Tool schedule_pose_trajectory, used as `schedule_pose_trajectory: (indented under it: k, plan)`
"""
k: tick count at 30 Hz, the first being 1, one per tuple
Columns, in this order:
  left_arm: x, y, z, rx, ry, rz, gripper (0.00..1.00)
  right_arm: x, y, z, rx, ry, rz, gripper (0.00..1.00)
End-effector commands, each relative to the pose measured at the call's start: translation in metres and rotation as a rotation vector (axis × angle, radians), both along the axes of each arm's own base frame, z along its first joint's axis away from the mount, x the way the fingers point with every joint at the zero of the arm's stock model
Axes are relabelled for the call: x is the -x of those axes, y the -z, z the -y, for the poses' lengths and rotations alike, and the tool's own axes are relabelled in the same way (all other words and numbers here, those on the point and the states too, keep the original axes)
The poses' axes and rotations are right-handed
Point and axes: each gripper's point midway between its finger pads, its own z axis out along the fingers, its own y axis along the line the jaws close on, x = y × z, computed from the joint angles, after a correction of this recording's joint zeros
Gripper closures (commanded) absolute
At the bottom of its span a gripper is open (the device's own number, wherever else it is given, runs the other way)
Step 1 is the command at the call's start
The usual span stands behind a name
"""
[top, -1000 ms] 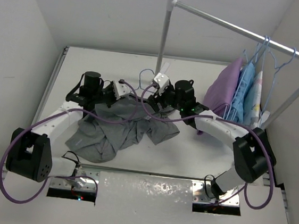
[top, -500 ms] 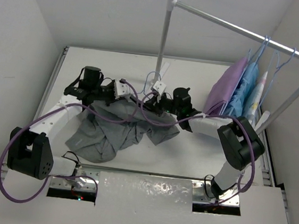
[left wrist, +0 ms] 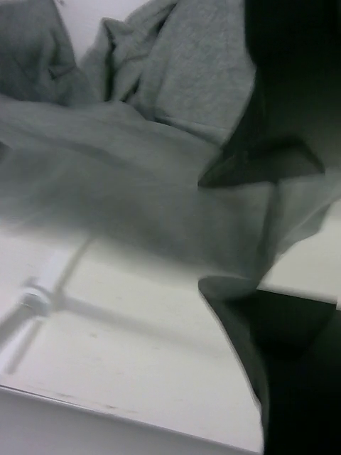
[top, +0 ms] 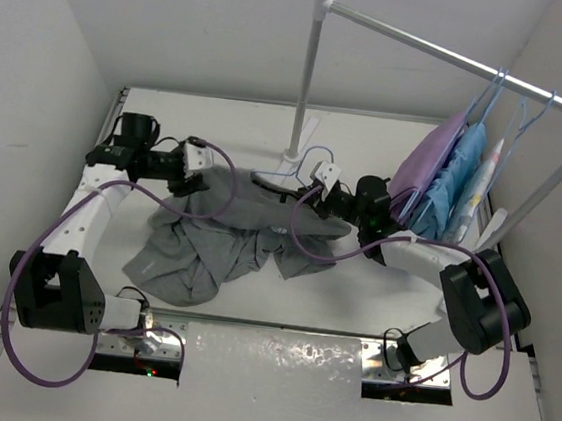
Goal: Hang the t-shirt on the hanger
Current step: Place the hanger at the clothesline.
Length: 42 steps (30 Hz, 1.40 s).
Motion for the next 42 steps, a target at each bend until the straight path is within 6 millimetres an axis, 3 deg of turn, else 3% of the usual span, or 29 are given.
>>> schedule_pose_trajectory:
  k: [1, 2, 3, 8, 10, 11, 12, 13, 14, 19, 27, 28, 30, 31, 33, 34, 35, 36, 38, 39, 40, 42]
  plan:
    - [0.012, -0.009, -0.016, -0.017, 0.000, 0.023, 0.44, -0.013, -0.044, 0.010, -0.021, 0.050, 0.134, 1.00]
    - [0.013, -0.014, -0.012, 0.002, 0.011, 0.035, 0.29, -0.011, -0.048, 0.004, -0.016, 0.032, 0.129, 1.00]
    - [0.014, -0.023, -0.007, 0.032, 0.030, 0.053, 0.26, -0.010, -0.052, 0.001, -0.013, 0.024, 0.139, 1.00]
    - [0.037, -0.098, 0.040, 0.318, 0.213, 0.032, 0.24, -0.001, -0.061, -0.015, 0.054, -0.011, 0.181, 1.00]
    - [0.048, -0.110, 0.073, 0.322, 0.301, 0.017, 0.19, 0.001, -0.062, -0.018, 0.072, -0.021, 0.184, 1.00]
    - [0.040, -0.106, 0.079, 0.278, 0.195, -0.059, 0.15, 0.002, -0.061, -0.020, 0.085, -0.033, 0.182, 1.00]
    - [0.045, -0.112, 0.098, 0.313, 0.217, -0.090, 0.15, 0.003, -0.061, -0.021, 0.090, -0.042, 0.182, 1.00]
    - [0.029, -0.110, 0.115, 0.273, 0.156, -0.039, 0.15, 0.007, -0.061, -0.024, 0.089, -0.068, 0.180, 1.00]
    - [0.025, -0.104, 0.120, 0.270, 0.121, -0.077, 0.15, 0.008, -0.062, -0.025, 0.089, -0.083, 0.176, 1.00]
    - [0.006, -0.073, 0.107, 0.121, 0.062, -0.023, 0.20, 0.015, -0.067, -0.032, 0.082, -0.135, 0.157, 1.00]
    - [-0.012, -0.048, 0.122, 0.112, -0.059, -0.050, 0.45, 0.021, -0.069, -0.036, 0.074, -0.166, 0.151, 1.00]
    - [-0.010, -0.042, 0.123, 0.113, -0.079, -0.081, 0.59, 0.021, -0.065, -0.035, 0.081, -0.166, 0.143, 1.00]
    - [-0.004, -0.035, 0.122, 0.104, -0.078, -0.119, 0.79, 0.022, -0.064, -0.031, 0.085, -0.154, 0.143, 1.00]
    - [-0.001, -0.035, 0.120, 0.101, -0.081, -0.126, 1.00, 0.023, -0.060, -0.029, 0.090, -0.149, 0.140, 1.00]
    - [-0.003, -0.036, 0.114, 0.102, -0.135, -0.124, 1.00, 0.019, -0.059, -0.024, 0.098, -0.105, 0.144, 1.00]
    - [-0.004, -0.037, 0.111, 0.114, -0.186, -0.140, 1.00, 0.015, -0.059, -0.019, 0.101, -0.067, 0.147, 0.97]
    - [-0.008, -0.039, 0.107, 0.117, -0.229, -0.139, 1.00, 0.012, -0.057, -0.015, 0.092, -0.024, 0.123, 0.85]
    - [-0.017, -0.038, 0.097, 0.097, -0.309, -0.129, 1.00, 0.007, -0.056, -0.009, 0.094, 0.025, 0.105, 0.64]
    - [-0.028, -0.046, 0.085, 0.113, -0.429, -0.111, 1.00, -0.011, -0.051, 0.024, 0.109, 0.261, 0.052, 0.14]
    - [-0.031, -0.050, 0.083, 0.113, -0.448, -0.090, 1.00, -0.011, -0.051, 0.023, 0.091, 0.267, 0.034, 0.01]
    - [-0.034, -0.054, 0.081, 0.126, -0.469, -0.077, 1.00, -0.018, -0.050, 0.040, 0.088, 0.380, 0.026, 0.01]
    - [-0.040, -0.067, 0.084, 0.184, -0.505, -0.071, 1.00, -0.013, -0.044, 0.056, 0.057, 0.460, 0.004, 0.01]
